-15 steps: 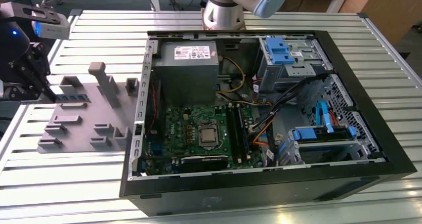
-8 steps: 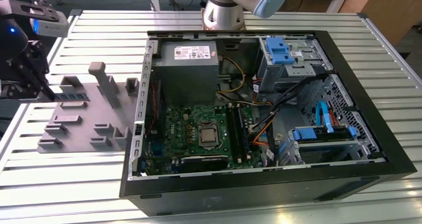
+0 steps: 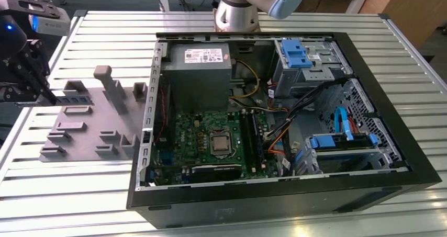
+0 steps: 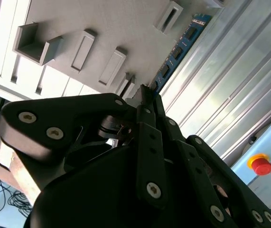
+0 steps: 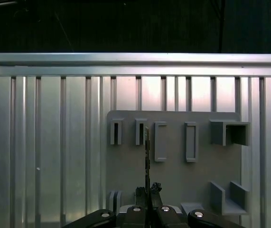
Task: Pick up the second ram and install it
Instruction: 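Pick up the second ram and move it above second insertion slot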
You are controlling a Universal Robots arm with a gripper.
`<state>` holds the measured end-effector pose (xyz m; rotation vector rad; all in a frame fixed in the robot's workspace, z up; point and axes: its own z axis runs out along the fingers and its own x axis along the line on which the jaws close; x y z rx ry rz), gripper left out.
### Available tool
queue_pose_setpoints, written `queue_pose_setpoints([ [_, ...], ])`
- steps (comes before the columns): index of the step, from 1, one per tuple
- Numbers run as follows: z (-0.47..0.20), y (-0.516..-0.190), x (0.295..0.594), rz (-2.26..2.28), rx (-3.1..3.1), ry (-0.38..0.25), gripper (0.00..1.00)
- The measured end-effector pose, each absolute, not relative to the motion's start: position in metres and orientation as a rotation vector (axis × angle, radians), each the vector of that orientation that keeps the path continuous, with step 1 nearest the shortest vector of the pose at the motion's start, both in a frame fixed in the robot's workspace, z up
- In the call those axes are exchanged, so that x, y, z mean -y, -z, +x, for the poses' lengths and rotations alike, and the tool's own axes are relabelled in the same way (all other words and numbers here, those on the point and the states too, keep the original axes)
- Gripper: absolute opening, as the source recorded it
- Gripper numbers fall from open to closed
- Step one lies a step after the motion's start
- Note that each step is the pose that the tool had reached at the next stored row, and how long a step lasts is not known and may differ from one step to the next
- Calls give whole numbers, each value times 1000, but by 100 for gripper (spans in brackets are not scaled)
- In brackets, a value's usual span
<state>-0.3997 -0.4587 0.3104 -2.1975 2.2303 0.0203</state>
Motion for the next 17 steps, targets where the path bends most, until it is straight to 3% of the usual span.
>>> queue_pose_setpoints([
  [17,-400,-324,459,-2198,-2230,-20,14],
])
